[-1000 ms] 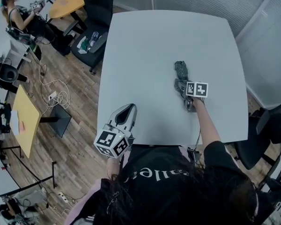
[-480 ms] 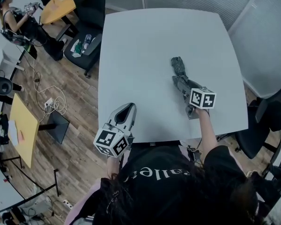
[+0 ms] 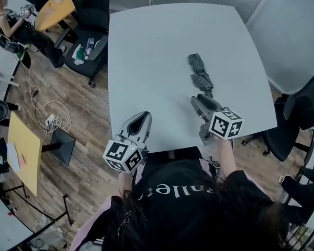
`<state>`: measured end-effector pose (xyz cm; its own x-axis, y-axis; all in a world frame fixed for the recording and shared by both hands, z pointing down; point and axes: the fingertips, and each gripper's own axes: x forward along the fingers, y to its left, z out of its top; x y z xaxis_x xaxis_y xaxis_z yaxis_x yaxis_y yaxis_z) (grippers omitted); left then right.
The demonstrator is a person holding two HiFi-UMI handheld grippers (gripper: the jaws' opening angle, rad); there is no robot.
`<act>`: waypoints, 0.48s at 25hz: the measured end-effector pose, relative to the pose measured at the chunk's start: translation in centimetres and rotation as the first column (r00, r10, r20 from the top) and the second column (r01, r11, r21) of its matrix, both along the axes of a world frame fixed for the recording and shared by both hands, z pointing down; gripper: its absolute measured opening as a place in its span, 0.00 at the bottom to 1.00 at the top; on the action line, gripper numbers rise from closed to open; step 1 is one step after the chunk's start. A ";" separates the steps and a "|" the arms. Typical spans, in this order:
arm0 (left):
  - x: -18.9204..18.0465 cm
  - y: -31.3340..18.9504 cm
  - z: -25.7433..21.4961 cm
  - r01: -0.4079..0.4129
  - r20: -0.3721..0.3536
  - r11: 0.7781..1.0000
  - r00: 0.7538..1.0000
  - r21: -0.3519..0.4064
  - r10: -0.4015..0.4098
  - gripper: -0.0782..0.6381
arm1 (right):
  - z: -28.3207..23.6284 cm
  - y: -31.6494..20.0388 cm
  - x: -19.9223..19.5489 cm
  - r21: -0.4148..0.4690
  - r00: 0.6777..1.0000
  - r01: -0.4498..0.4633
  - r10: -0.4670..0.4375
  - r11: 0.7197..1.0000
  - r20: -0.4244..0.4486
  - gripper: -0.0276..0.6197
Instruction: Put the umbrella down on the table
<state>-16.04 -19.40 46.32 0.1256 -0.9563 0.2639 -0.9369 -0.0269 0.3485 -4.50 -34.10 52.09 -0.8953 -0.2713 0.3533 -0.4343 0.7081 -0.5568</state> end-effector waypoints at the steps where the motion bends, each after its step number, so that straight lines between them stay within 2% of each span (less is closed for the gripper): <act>1: -0.1 0.4 0.0 -0.009 -0.001 1.000 1.000 0.001 0.009 0.15 | -0.3 1.0 -0.1 -0.003 1.000 -0.002 0.002 1.000 0.011 0.26; 7: -0.5 2.6 0.2 -0.073 -0.002 0.997 0.997 0.004 0.074 0.15 | -1.3 6.7 -1.0 -0.004 0.999 -0.007 0.007 1.000 0.033 0.23; 12: -0.3 4.5 0.3 -0.123 0.001 0.992 0.992 0.009 0.123 0.15 | -0.9 11.0 -1.3 0.009 1.000 -0.013 0.013 1.000 0.017 0.19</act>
<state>-16.37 -14.88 46.63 0.2426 -0.9359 0.2554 -0.9264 -0.1453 0.3474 -5.81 -23.14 51.15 -0.8976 -0.2857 0.3356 -0.4338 0.7074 -0.5580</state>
